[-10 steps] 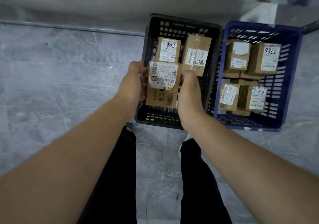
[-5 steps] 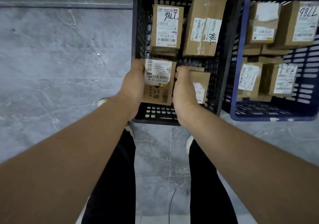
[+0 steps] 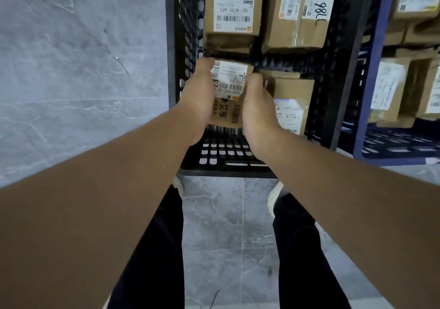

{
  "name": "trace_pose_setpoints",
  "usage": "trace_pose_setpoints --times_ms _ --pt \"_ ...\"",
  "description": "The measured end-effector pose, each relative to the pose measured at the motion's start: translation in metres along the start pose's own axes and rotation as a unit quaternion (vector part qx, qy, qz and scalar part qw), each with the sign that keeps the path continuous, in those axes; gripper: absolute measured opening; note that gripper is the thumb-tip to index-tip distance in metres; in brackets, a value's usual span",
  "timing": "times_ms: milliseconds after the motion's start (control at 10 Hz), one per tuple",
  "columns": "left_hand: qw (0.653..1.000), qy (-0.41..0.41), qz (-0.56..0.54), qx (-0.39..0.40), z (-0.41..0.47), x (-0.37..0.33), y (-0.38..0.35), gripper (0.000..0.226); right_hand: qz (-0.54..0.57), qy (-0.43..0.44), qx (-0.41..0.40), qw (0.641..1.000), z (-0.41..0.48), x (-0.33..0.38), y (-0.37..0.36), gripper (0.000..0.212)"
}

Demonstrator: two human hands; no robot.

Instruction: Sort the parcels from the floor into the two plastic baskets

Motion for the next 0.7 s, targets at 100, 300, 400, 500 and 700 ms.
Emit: trace_pose_setpoints --times_ms 100,300,400,500,700 --pt "1.0 -0.003 -0.002 0.011 0.009 0.008 -0.005 0.045 -0.001 0.01 -0.001 1.0 0.006 -0.006 -0.003 0.058" --pt "1.0 -0.007 0.005 0.023 0.02 0.017 -0.006 0.046 0.01 0.022 0.0 1.0 0.015 -0.016 -0.008 0.052" --pt "0.999 -0.012 0.013 0.028 0.022 0.018 -0.006 0.044 0.01 0.029 0.004 1.0 0.015 -0.018 -0.005 0.049" --pt "0.999 -0.024 0.037 0.023 0.004 0.007 -0.001 0.044 0.015 0.035 -0.012 0.999 0.006 -0.011 0.001 0.043" --pt "0.995 -0.064 0.019 0.073 -0.054 -0.03 0.017 0.039 0.089 0.004 -0.024 0.996 -0.023 0.022 0.027 0.052"
Point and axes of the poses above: each hand's wrist, its own z-axis towards the middle knuckle, its own y-axis out of the back of the hand, x = y × z, the point moved 3 cm from there along z, towards the middle knuckle, and after that the axes turned 15 degrees about -x, right-handed, at the moved point
